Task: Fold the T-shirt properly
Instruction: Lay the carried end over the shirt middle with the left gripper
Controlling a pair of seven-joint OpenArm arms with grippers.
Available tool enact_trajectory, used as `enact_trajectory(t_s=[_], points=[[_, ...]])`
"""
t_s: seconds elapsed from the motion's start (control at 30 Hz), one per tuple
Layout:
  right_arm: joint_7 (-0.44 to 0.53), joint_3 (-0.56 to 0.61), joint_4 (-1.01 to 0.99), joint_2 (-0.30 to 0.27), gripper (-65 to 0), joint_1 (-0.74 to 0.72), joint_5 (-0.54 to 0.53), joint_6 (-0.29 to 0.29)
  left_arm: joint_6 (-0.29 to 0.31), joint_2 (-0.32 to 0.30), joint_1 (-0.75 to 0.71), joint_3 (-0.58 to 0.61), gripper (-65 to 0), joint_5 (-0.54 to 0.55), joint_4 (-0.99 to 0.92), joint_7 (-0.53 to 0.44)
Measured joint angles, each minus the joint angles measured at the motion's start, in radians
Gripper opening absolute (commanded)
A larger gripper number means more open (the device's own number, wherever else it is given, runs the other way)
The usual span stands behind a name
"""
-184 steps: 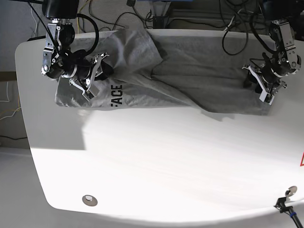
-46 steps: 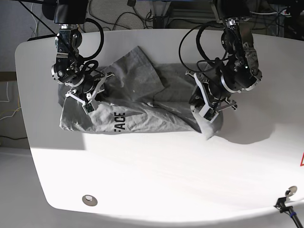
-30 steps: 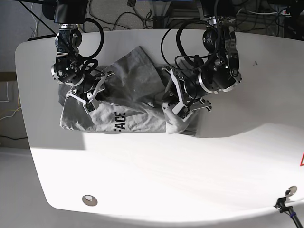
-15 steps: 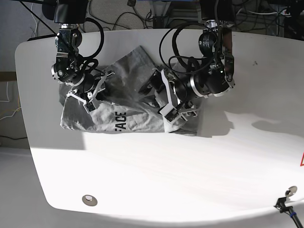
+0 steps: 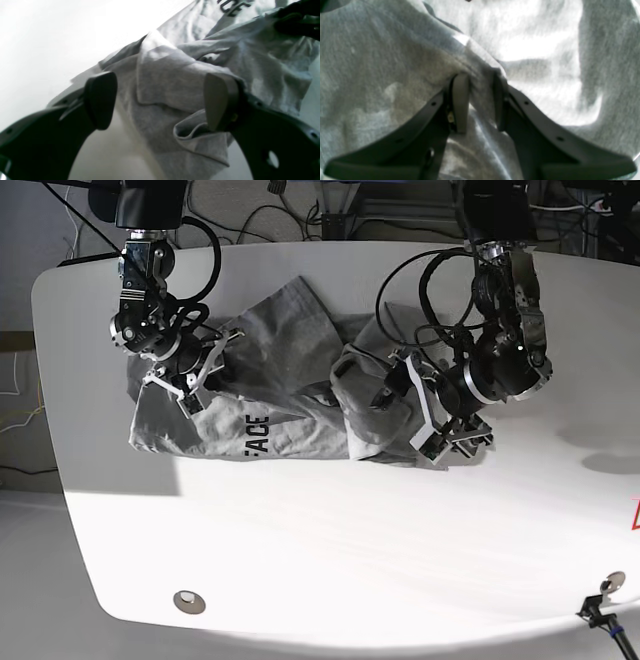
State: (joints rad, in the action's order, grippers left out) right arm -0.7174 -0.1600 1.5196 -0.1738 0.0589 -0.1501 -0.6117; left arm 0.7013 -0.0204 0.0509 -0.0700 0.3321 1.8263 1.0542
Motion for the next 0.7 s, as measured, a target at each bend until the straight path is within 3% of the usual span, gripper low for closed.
enact_trajectory(t_s=[0.43, 0.5, 0.7], points=[[0.008, 0.000, 0.005, 0.005, -48.5, 0.011, 0.000, -0.001, -0.011, -0.030, 0.117, 0.036, -14.1, -0.025, -0.382, -0.127], [0.009, 0.000, 0.004, 0.005, -48.5, 0.011, -0.003, -0.001, -0.010, -0.032, 0.116, 0.064, -14.1, -0.016, -0.415, -0.169], [0.010, 0.000, 0.005, 0.005, -48.5, 0.014, -0.007, -0.001, -0.005, -0.034, 0.116, 0.086, -14.3, -0.011, -0.439, -0.169]])
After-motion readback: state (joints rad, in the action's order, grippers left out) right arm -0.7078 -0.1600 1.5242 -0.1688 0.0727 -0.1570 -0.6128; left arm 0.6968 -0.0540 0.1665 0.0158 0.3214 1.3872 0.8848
